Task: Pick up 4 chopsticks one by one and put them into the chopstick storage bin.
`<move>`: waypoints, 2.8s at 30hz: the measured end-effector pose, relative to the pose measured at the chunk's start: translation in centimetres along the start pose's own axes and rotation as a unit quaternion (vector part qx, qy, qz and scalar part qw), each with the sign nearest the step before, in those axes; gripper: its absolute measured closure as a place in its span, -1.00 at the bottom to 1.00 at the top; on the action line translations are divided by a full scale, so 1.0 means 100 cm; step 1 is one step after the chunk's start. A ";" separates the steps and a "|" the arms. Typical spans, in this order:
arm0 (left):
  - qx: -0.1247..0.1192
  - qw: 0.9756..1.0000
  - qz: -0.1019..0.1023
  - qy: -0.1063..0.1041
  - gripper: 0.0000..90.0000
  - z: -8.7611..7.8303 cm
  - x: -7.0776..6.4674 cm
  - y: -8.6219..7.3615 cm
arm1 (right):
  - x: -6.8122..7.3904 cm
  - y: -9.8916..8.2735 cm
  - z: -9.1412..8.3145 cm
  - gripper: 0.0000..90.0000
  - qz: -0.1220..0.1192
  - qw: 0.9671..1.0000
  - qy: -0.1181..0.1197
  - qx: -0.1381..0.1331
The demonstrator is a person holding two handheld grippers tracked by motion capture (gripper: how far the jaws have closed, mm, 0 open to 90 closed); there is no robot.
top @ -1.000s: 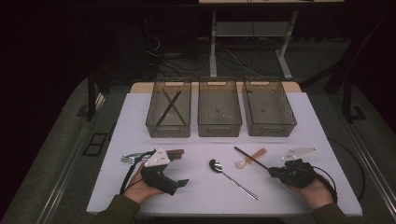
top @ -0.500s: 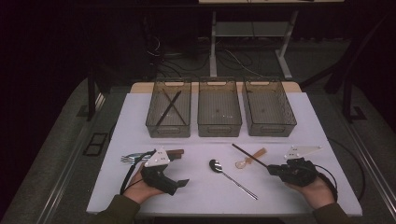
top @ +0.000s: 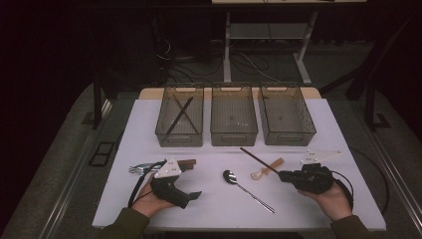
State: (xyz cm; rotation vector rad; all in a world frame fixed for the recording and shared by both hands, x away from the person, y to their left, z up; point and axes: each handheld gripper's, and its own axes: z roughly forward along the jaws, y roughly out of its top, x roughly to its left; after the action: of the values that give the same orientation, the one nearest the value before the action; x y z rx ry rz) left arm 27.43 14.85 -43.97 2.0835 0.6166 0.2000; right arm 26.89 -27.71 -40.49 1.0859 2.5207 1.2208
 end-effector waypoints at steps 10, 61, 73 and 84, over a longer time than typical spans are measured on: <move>-0.001 1.000 0.005 -0.002 -1.00 -0.001 0.001 0.000 | 0.003 0.023 0.015 0.87 -0.004 1.000 0.002 -0.010; 0.001 1.000 -0.002 -0.009 -1.00 0.001 0.001 -0.001 | 0.018 0.146 0.105 0.87 0.013 0.999 0.006 -0.048; -0.003 1.000 0.001 -0.009 -1.00 0.000 0.001 -0.001 | 0.020 0.180 0.133 0.87 0.022 0.999 -0.008 -0.040; -0.004 1.000 0.006 -0.010 -1.00 -0.001 0.001 0.000 | 0.027 0.214 0.169 0.87 0.020 0.999 -0.020 -0.031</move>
State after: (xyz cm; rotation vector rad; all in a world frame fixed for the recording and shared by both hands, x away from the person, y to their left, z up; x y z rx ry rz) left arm 27.51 14.98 -43.97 2.0797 0.5896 0.1885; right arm 43.58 -6.47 -35.62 1.1411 2.4267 1.2653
